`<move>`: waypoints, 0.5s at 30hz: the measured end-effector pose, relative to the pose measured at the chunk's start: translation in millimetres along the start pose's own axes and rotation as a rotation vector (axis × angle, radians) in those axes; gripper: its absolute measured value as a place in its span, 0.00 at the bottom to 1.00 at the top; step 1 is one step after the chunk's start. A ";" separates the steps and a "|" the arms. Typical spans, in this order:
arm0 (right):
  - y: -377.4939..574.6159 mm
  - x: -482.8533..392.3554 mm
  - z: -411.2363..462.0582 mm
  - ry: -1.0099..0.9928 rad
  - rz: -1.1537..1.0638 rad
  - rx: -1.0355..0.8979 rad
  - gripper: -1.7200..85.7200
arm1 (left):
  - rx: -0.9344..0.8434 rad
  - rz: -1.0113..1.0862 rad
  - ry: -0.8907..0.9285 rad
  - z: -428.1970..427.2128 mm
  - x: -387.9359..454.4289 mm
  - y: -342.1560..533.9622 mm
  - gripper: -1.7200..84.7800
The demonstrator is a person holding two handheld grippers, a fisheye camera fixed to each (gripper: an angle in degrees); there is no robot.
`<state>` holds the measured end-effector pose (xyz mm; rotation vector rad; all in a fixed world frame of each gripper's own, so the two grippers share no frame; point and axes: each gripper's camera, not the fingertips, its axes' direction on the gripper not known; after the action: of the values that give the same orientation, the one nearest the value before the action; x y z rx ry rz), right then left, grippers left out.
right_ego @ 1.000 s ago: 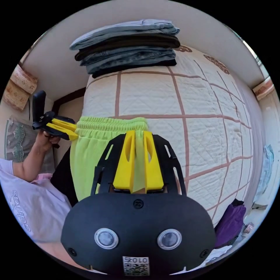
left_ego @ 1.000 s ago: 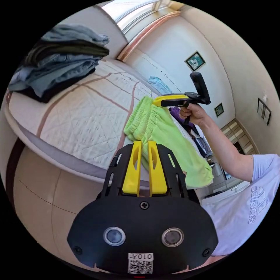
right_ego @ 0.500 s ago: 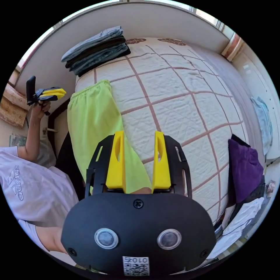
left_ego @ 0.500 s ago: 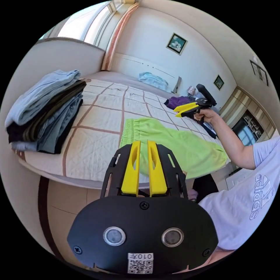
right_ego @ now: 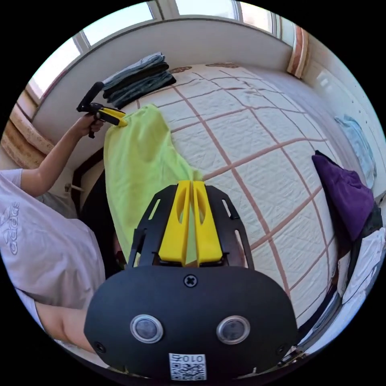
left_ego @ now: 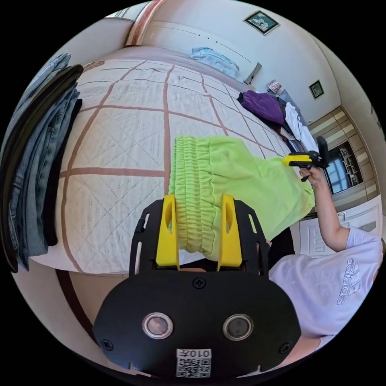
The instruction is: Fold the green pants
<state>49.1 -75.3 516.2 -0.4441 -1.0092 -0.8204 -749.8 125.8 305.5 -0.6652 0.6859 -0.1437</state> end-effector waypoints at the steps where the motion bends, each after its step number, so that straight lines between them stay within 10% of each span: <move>1: 11.6 -16.7 -7.7 -0.025 -0.069 0.031 0.06 | 0.008 0.000 -0.036 2.9 5.5 -1.1 0.19; 6: 63.1 -73.4 26.9 -0.111 -0.235 -0.110 0.06 | 0.034 -0.003 -0.095 12.0 18.0 -5.7 0.19; 15: 111.7 -16.5 13.1 -0.356 0.123 0.091 0.15 | 0.039 -0.020 -0.081 20.9 20.1 -15.7 0.19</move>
<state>123.8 10.2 512.0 -0.5809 -1.3280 -0.5928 -719.7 117.6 316.4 -0.6368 0.5977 -0.1478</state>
